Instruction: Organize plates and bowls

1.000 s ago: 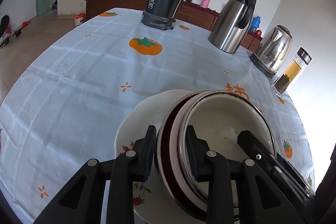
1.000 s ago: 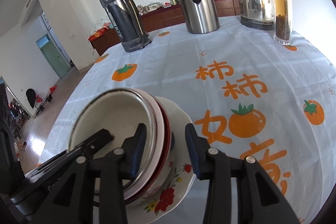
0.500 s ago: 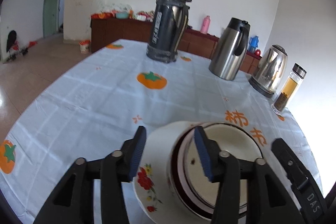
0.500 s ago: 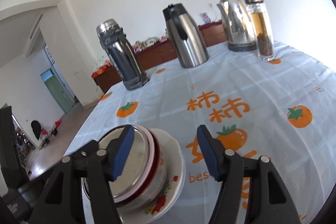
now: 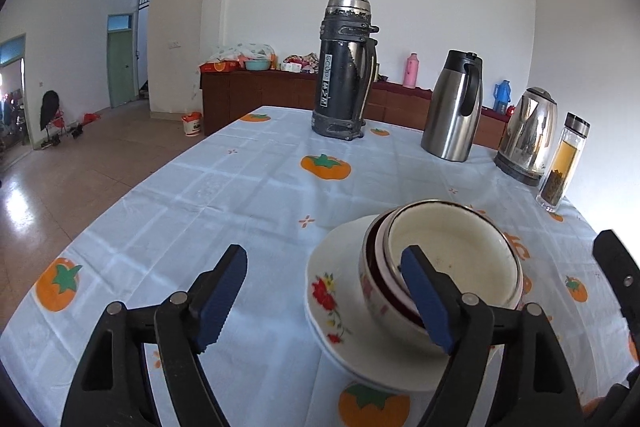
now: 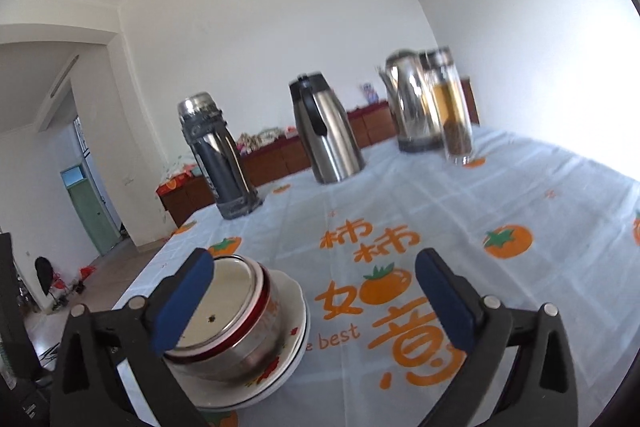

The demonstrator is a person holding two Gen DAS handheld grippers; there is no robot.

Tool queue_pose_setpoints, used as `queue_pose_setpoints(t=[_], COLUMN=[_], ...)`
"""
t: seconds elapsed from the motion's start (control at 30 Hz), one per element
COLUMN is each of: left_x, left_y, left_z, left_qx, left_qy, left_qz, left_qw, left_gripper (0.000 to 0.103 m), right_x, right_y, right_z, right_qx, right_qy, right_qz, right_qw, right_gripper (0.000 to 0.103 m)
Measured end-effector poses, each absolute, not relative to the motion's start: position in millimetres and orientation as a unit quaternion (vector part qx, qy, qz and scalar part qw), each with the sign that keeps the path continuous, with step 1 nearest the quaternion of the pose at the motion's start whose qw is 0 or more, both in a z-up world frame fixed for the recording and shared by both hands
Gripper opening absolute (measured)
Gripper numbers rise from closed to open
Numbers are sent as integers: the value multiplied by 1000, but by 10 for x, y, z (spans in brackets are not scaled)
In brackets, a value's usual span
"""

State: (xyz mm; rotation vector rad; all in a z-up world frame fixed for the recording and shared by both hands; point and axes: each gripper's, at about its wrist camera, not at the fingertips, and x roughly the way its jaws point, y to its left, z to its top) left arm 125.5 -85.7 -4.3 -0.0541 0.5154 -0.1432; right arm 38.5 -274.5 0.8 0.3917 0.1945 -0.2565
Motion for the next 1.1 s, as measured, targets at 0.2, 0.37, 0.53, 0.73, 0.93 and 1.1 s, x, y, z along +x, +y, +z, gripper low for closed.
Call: queue_pose_setpoints(t=[0.2,0.37,0.53,0.73,0.93,1.1], left_x=[985,771,574,387,267,228], left_y=[-804,-836,-789,-737,-736,-760], left_z=[21,63,132,216,250,254], left_qx=[-13,26,28,34,36,44], left_qy=[248,247,242,225,228,236], left_qz=[-55,-48,-50,-52,-65,-71], left_qw=[967,967,969,972,971,968], left_gripper=[81,82,82,88,89,89], right_x=[24,-183,-331,-520,-642,-735], right_y=[-2639,-2480,-2309,-2225,-2176,-2219], right_z=[98,194,316,403,409,458], right_qx=[190,167,136,142,138,157], right_qy=[89,89,86,80,82,81], right_qz=[-133,-128,-124,-114,-122,-121], right_qw=[969,974,979,980,979,977], right_gripper=[103,103,103,103,103,103])
